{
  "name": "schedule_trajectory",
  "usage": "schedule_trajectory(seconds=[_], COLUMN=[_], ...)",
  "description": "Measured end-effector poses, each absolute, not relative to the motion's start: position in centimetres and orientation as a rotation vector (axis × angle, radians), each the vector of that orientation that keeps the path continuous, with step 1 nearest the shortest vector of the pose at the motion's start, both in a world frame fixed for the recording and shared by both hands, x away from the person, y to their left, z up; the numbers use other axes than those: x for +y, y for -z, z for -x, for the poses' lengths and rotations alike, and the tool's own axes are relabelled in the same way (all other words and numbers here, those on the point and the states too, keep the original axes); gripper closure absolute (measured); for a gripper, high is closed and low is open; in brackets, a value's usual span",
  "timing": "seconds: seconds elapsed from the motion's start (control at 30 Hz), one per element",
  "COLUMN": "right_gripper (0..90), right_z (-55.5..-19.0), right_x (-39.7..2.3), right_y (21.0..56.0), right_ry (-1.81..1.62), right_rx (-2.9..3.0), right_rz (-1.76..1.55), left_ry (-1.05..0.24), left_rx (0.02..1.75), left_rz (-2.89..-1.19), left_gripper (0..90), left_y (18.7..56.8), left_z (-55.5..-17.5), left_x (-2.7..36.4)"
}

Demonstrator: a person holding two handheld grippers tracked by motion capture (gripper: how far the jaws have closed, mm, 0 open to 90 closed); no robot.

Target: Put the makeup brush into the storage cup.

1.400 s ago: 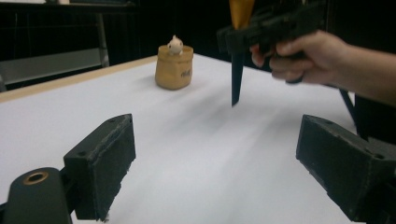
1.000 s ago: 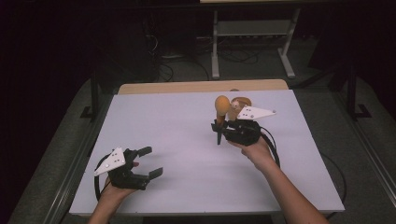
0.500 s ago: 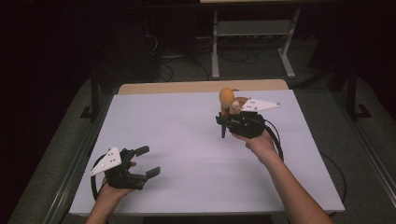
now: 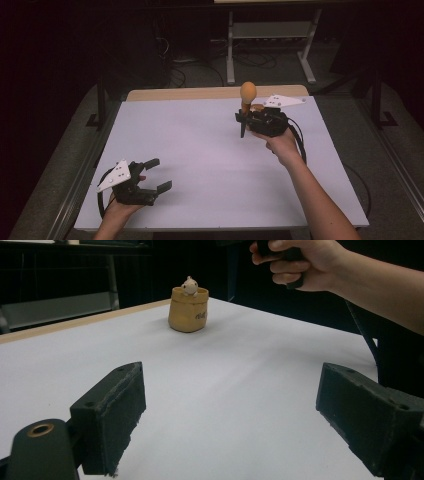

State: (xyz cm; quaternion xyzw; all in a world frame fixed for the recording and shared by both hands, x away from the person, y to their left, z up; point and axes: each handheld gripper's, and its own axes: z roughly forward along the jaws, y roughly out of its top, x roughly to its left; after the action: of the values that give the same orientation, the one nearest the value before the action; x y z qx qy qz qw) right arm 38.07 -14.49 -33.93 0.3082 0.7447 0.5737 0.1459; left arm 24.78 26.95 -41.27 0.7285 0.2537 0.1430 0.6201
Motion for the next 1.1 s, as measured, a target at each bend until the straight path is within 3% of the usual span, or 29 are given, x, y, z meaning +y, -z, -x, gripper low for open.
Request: schedule_trajectory(seconds=[1.1], right_gripper=[73.0], right_z=[-41.7], right_x=[-16.4], right_y=[31.3], right_ry=[-1.575], right_rx=[2.003], right_rz=[-0.982], left_ry=[-0.321], left_rx=[0.588], left_rz=[-1.671], left_gripper=[12.7], left_y=[41.4], left_z=[-24.7], left_x=[27.4])
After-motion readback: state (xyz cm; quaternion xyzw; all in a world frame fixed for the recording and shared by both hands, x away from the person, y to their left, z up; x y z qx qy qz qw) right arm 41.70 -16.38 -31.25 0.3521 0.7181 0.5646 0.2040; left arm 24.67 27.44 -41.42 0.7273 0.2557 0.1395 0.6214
